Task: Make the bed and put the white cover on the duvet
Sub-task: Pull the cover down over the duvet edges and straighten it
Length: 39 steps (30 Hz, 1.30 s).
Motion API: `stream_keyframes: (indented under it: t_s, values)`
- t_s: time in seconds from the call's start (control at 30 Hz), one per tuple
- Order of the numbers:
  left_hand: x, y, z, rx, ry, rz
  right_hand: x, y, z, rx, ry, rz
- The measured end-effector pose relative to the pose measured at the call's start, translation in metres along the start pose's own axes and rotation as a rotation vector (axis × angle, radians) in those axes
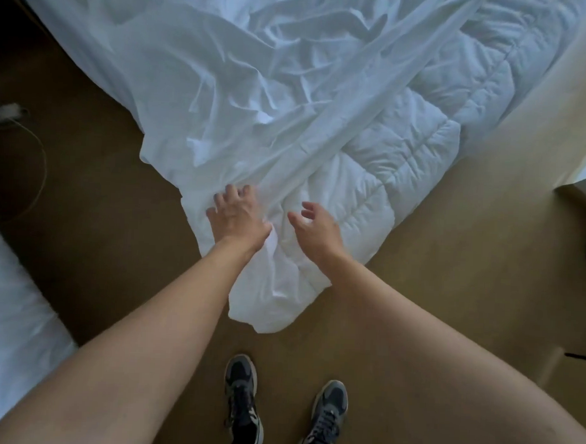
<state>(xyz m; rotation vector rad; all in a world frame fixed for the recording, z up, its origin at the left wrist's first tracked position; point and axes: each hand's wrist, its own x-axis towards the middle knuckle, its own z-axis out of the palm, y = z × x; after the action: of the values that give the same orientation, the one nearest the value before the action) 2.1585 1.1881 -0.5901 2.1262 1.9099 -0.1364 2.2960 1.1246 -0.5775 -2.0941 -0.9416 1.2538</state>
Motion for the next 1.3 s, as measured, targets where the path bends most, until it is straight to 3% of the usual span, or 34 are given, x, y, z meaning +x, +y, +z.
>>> stream_keyframes:
  t_s: [0.07, 0.27, 0.37, 0.47, 0.53, 0.6, 0.67, 0.77, 0.83, 0.93, 1.0, 1.07, 1.13, 1.23, 1.3]
  values:
    - [0.011, -0.008, 0.011, -0.004, -0.127, -0.037, 0.018, -0.011, -0.006, 0.029, 0.015, 0.03]
    - [-0.044, 0.002, 0.055, -0.17, -0.258, 0.092, 0.086, -0.039, -0.015, 0.219, 0.187, 0.216]
    - [-0.074, 0.017, 0.062, -0.147, -0.316, 0.223, 0.115, -0.035, -0.035, 0.241, 0.334, 0.383]
    - [-0.062, 0.028, 0.039, -0.065, -0.369, 0.239, 0.114, 0.001, -0.055, 0.278, 0.456, 0.36]
    - [-0.044, 0.035, 0.022, -0.099, -0.297, 0.255, 0.097, 0.03, -0.062, 0.261, 0.396, 0.3]
    - [-0.025, 0.056, 0.026, -0.068, -0.224, 0.378, 0.085, 0.05, -0.071, 0.263, 0.331, 0.281]
    - [-0.014, 0.09, 0.032, -0.019, -0.273, 0.449, 0.087, 0.06, -0.08, 0.33, 0.228, 0.299]
    - [0.001, 0.138, 0.039, 0.01, -0.442, 0.276, 0.117, 0.053, -0.107, 0.535, 0.133, 0.357]
    - [0.01, 0.167, 0.043, 0.108, -0.539, 0.192, 0.163, 0.045, -0.146, 0.708, 0.214, 0.352]
    - [0.045, 0.23, 0.032, 0.107, -0.42, 0.227, 0.261, 0.018, -0.222, 0.924, 0.225, 0.27]
    - [0.086, 0.286, 0.027, -0.006, -0.219, 0.21, 0.315, 0.0, -0.274, 0.897, 0.164, 0.223]
    - [0.134, 0.339, 0.025, -0.027, -0.114, 0.159, 0.335, -0.002, -0.312, 0.716, 0.134, 0.218]
    - [0.174, 0.389, 0.028, 0.057, -0.149, 0.131, 0.333, 0.026, -0.336, 0.521, 0.091, 0.253]
    - [0.197, 0.457, 0.039, 0.152, -0.173, 0.222, 0.314, 0.075, -0.368, 0.508, -0.081, 0.388]
    - [0.191, 0.487, 0.049, 0.137, -0.265, 0.232, 0.327, 0.081, -0.395, 0.489, -0.09, 0.43]
